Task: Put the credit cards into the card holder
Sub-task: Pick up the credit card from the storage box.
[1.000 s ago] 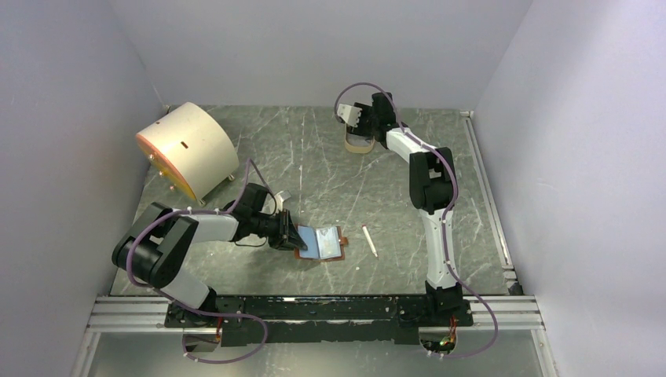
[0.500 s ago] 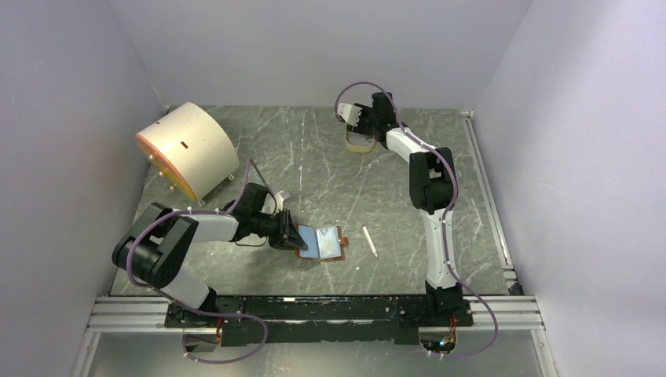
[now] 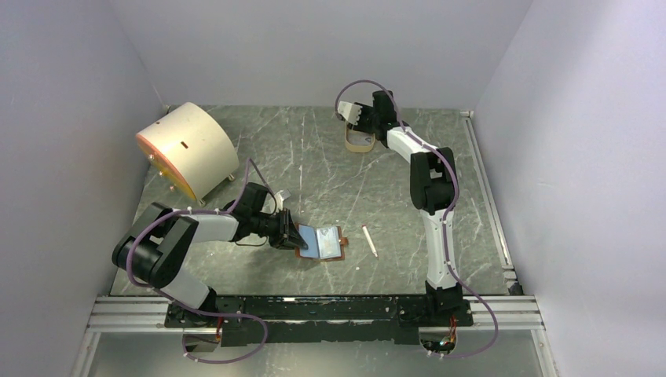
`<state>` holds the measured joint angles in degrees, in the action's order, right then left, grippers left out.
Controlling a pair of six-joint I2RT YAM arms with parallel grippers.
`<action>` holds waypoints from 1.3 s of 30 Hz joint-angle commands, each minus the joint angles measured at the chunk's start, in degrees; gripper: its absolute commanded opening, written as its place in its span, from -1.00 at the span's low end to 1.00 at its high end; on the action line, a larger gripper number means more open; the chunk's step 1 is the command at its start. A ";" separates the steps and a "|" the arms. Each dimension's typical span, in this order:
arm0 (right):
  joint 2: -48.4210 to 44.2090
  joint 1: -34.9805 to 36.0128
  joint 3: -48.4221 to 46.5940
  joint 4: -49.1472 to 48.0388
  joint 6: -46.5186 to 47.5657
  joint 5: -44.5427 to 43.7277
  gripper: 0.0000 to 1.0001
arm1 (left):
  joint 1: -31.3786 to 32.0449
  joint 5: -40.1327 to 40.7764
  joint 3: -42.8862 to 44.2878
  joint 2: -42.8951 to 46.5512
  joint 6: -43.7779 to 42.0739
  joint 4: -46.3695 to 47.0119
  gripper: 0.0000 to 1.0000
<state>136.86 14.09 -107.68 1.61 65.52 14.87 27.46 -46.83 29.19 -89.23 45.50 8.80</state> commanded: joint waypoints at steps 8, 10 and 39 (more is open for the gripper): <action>-3.31 -1.14 -0.48 -0.82 -0.22 0.84 -0.59 | -0.21 -1.78 0.45 -0.18 0.12 2.10 -0.64; -4.22 -1.09 0.68 0.20 -0.07 2.01 -0.69 | -0.21 -1.84 0.36 -0.15 0.26 2.38 -0.63; -34.74 -0.69 21.56 4.99 -51.36 7.84 -1.00 | -0.77 5.82 0.74 5.94 4.40 0.77 -0.82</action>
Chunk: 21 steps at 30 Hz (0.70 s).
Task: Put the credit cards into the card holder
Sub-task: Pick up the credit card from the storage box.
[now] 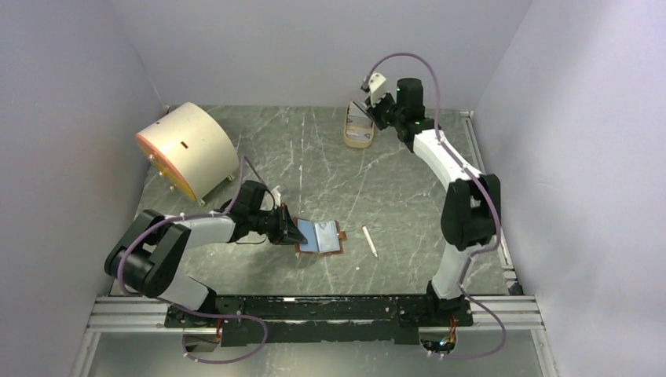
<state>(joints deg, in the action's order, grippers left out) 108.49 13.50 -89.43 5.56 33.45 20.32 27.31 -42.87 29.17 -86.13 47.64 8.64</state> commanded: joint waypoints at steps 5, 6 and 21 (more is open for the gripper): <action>-16.67 0.14 13.58 -1.68 -39.70 7.66 -1.00 | -1.37 1.98 -1.62 5.37 6.64 5.63 -0.81; -19.41 0.31 16.67 -3.72 -42.90 8.27 -1.00 | -1.38 2.15 -2.13 5.64 7.40 6.34 -0.81; -40.92 4.96 46.99 -10.64 -80.99 10.90 -1.00 | -1.64 9.23 -2.68 9.88 0.81 -6.32 -0.41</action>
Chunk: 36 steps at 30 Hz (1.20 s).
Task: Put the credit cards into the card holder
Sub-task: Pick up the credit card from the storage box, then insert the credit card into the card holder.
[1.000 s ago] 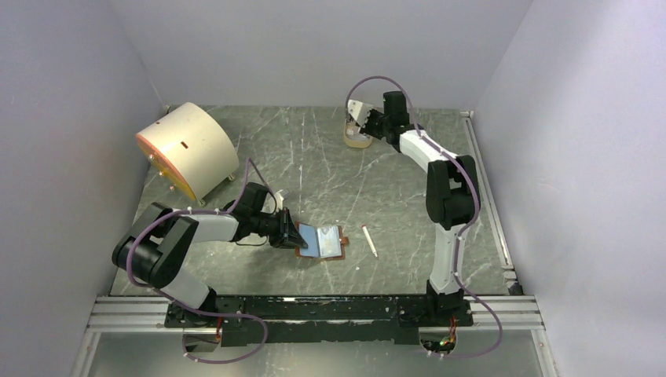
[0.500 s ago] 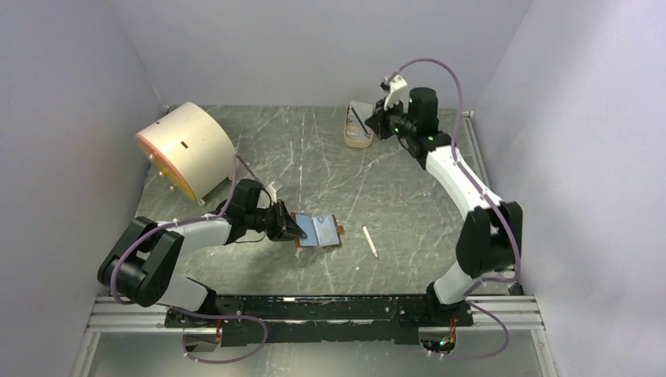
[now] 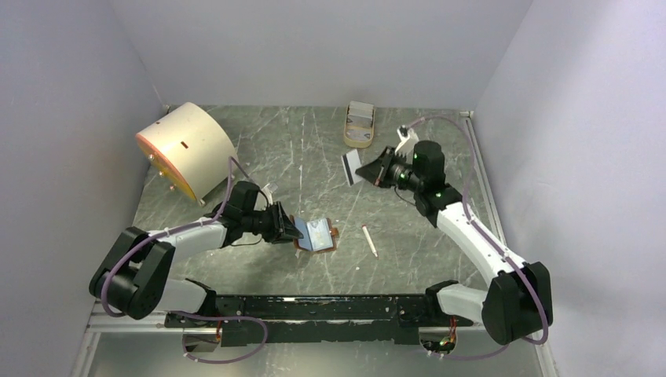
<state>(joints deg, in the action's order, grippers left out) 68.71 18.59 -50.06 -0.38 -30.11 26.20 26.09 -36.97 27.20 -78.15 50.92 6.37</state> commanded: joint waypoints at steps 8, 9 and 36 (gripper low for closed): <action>2.39 2.24 21.73 -21.28 -32.29 10.62 -1.00 | -1.23 3.02 -4.24 4.01 -0.99 -3.54 -0.51; 3.06 2.73 22.01 -21.43 -32.33 10.40 -1.00 | -1.37 3.12 -4.48 4.17 -0.91 -3.71 -0.51; 23.17 16.37 23.29 -38.95 -31.82 1.75 -0.94 | -9.54 5.81 -5.67 5.11 -5.61 -12.17 -0.74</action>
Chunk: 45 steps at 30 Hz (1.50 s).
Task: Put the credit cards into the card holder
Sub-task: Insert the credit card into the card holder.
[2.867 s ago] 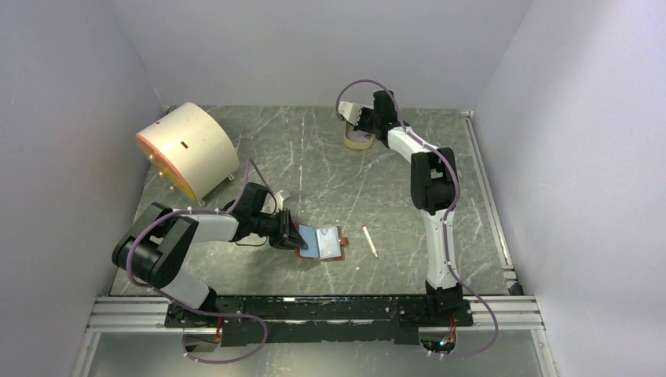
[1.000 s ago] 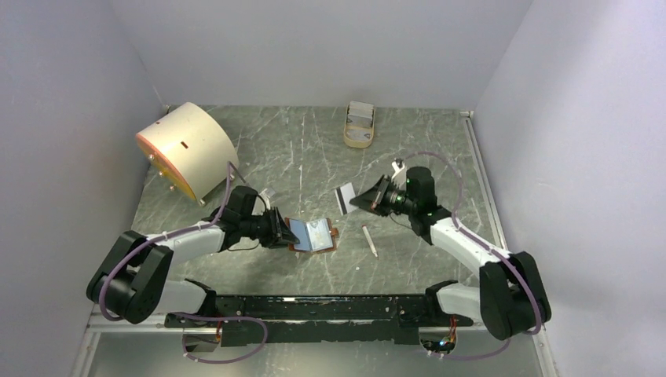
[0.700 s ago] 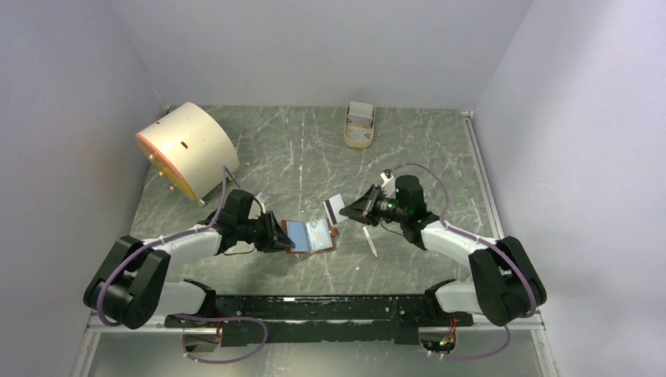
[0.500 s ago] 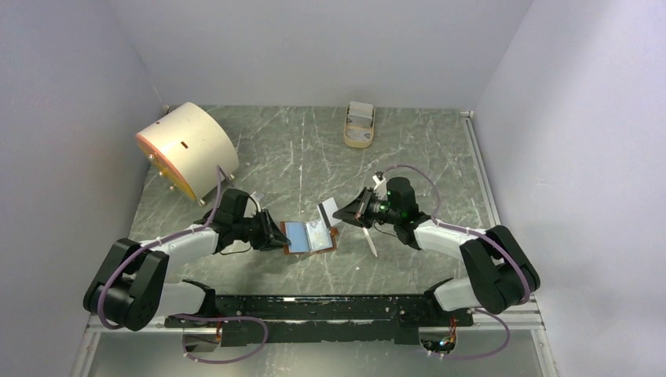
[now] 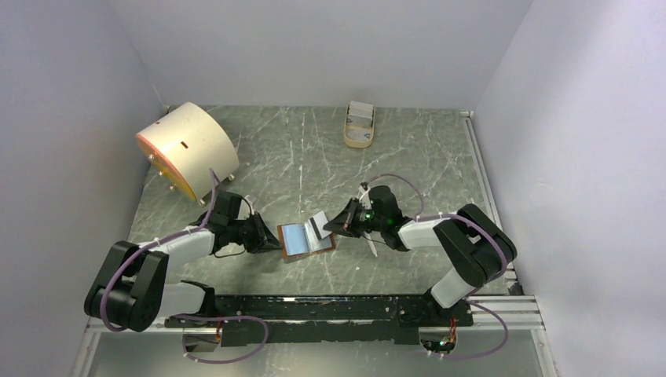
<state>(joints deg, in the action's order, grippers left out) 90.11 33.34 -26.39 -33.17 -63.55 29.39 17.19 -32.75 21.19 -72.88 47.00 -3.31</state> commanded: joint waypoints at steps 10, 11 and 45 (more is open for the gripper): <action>9.77 6.49 -0.15 -14.31 4.94 -3.01 -0.89 | -0.66 0.57 0.03 -3.75 -2.28 0.37 -0.82; 10.42 6.78 -0.22 -14.30 5.13 -3.53 -0.88 | -0.67 0.72 0.14 -4.02 -2.47 0.24 -0.82; 19.12 10.75 4.22 -34.44 -0.73 -4.76 -0.86 | -0.62 -0.13 -1.93 -4.25 -2.33 3.15 -0.82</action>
<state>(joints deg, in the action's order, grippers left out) 106.94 43.35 -22.39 -62.37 -62.22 23.83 16.99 -33.23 19.68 -76.42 45.80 -0.69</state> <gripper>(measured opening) 0.069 0.095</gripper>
